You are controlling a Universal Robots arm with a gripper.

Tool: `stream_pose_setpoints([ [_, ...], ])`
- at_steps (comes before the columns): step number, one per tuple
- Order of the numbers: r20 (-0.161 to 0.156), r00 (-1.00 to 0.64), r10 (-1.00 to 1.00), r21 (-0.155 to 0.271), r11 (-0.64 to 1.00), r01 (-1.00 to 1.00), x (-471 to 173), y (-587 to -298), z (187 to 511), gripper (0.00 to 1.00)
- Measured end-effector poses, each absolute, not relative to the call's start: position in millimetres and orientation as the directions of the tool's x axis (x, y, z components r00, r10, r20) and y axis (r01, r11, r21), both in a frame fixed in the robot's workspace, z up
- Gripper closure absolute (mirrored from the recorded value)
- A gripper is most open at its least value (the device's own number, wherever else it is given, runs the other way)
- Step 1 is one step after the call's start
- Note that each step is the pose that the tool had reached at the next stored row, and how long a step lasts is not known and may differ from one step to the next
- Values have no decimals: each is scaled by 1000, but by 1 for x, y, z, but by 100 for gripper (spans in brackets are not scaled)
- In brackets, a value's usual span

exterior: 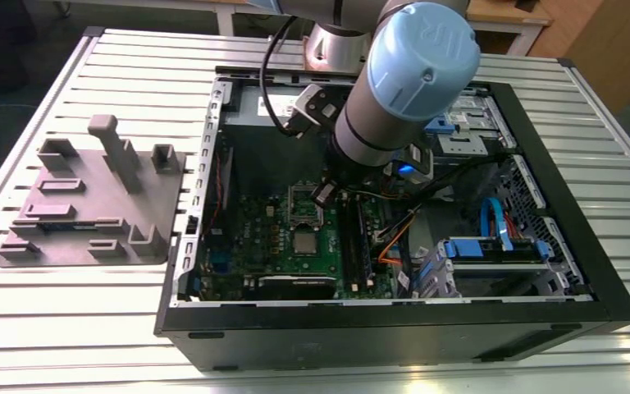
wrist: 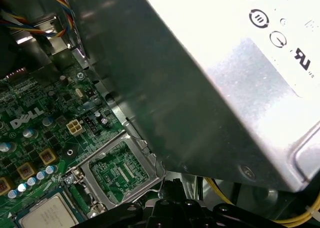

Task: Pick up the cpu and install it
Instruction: 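Close the cpu cover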

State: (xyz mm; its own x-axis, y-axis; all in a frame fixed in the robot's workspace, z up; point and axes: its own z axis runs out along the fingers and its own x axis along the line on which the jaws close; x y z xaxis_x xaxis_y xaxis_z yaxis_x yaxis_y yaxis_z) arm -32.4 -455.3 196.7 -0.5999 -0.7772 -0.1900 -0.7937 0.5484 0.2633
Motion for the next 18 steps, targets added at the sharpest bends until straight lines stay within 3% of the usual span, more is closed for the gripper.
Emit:
stream_pose_setpoints([
  [18, -172, -598, -783, 254, 551, -795, -33, -452, 204, 89],
])
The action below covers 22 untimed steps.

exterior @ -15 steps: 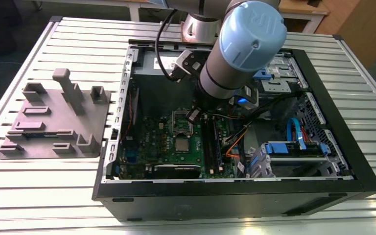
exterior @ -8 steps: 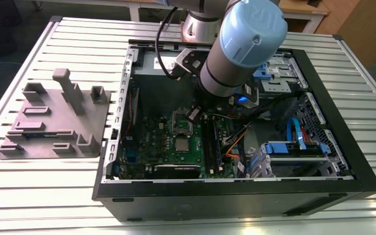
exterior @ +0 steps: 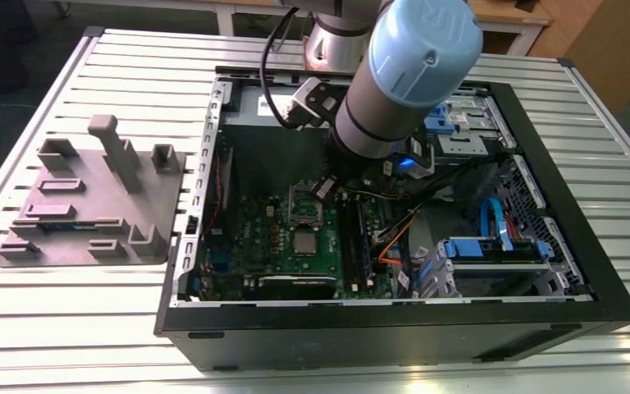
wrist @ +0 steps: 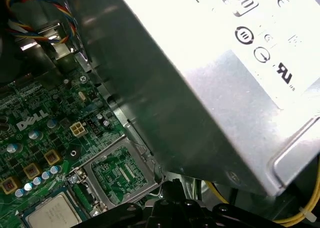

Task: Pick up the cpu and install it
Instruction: 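Close the cpu cover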

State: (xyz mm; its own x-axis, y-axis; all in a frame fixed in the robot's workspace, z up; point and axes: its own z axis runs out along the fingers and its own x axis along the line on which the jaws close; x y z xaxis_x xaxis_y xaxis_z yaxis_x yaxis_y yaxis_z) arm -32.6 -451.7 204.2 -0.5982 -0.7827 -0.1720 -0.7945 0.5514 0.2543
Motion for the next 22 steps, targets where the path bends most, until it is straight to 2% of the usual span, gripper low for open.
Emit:
stream_pose_setpoints([
  [7, -150, -598, -787, 239, 558, -795, -33, -451, 208, 89],
  [22, -128, -598, -791, 223, 565, -795, -35, -451, 218, 89],
])
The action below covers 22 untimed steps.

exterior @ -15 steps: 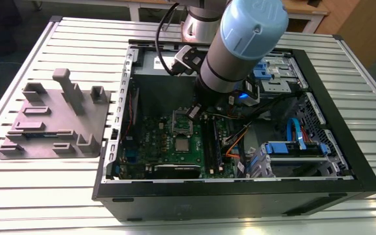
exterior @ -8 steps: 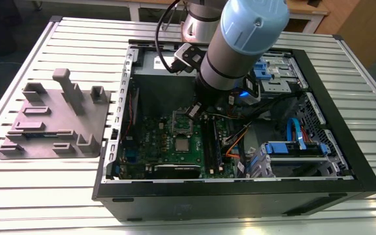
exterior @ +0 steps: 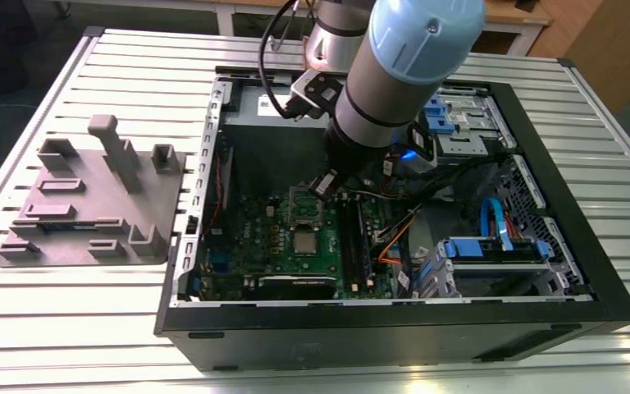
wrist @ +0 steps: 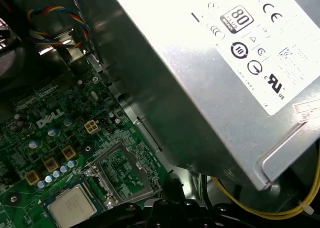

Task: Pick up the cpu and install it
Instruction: 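Close the cpu cover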

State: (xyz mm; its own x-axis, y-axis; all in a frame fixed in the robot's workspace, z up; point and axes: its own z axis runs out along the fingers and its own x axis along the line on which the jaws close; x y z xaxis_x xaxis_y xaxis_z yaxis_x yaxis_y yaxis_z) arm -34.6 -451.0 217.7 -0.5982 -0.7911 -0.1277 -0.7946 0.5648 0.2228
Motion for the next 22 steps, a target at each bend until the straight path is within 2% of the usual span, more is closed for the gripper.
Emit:
stream_pose_setpoints([
  [22, -120, -598, -792, 218, 567, -795, -37, -455, 224, 89],
])
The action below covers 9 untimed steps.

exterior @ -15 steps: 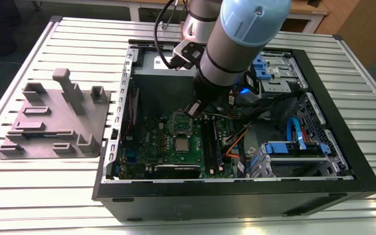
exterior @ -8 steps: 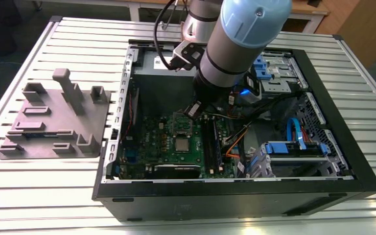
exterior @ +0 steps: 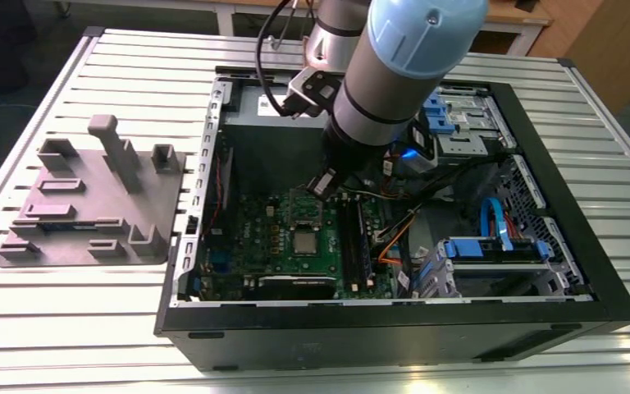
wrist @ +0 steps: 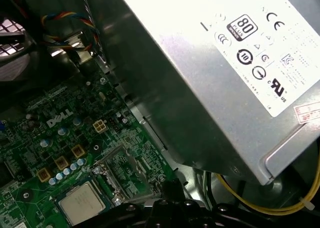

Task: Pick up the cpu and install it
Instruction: 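Close the cpu cover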

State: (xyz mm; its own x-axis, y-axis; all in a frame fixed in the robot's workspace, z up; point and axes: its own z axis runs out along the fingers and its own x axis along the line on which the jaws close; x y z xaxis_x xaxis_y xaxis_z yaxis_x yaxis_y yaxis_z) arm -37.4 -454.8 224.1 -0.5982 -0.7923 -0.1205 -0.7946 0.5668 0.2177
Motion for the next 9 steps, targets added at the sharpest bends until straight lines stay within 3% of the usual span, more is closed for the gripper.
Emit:
stream_pose_setpoints([
  [9, -121, -598, -792, 218, 567, -795, -41, -455, 230, 89],
])
